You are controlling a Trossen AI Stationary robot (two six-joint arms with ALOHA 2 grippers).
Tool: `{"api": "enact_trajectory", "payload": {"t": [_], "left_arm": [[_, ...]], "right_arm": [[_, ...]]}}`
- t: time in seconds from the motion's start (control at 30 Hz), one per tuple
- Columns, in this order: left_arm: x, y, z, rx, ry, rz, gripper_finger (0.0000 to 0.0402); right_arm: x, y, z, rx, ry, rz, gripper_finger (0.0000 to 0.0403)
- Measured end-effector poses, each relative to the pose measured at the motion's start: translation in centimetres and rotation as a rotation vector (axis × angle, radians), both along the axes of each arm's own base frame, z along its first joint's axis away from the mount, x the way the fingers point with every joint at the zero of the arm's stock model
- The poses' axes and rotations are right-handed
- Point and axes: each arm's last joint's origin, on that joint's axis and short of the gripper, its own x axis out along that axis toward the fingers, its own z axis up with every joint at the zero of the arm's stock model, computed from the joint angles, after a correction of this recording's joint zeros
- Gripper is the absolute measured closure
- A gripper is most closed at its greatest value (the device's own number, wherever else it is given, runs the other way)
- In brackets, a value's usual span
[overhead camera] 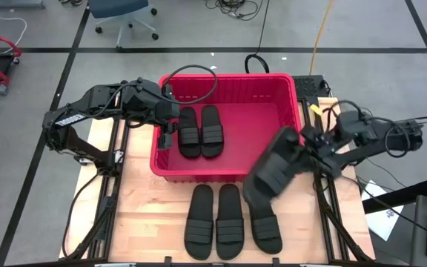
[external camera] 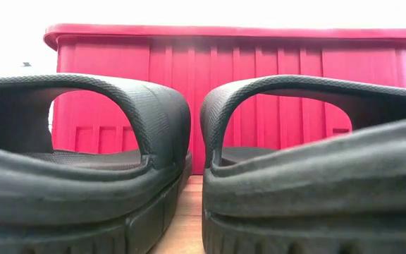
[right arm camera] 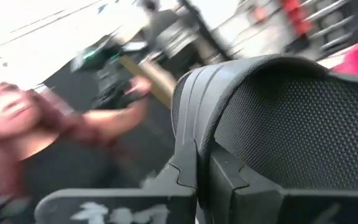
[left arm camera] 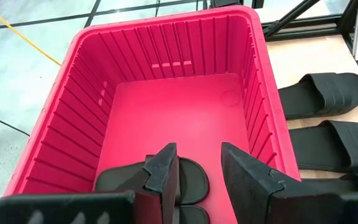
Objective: Pick and place slides into bin
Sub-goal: Put the black slide into the red bin
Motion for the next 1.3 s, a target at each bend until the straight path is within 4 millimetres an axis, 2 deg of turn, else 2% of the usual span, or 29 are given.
{"api": "enact_trajectory", "payload": {"t": [0.27,0.47,0.77,0.97,1.13,1.3], "left_arm": [[0.0,0.0,0.0,-0.019,-0.003,0.013,0.0279],[0.0,0.0,0.0,-0.025,-0.004,0.019,0.0279],[0.0,0.0,0.0,-0.030,-0.005,0.022,0.0279],[0.0,0.0,0.0,-0.031,-0.005,0.022,0.0279],[0.0,0.0,0.0,-0.041,-0.006,0.030,0.0279],[0.0,0.0,0.0,-0.042,-0.006,0.031,0.0279]], "right_arm": [[1.5,-4.2,-1.3,-0.117,0.076,-0.324,0.0402],[2.9,-7.5,-2.4,-0.141,0.141,-0.411,0.0402],[5.4,-13.5,-5.8,-0.058,0.285,-0.350,0.0402],[5.4,-17.1,-7.8,-0.089,0.315,-0.324,0.0402],[4.1,-18.3,-10.2,-0.153,0.439,-0.284,0.0402],[3.8,-18.0,-11.6,-0.311,0.486,-0.185,0.0402]]}}
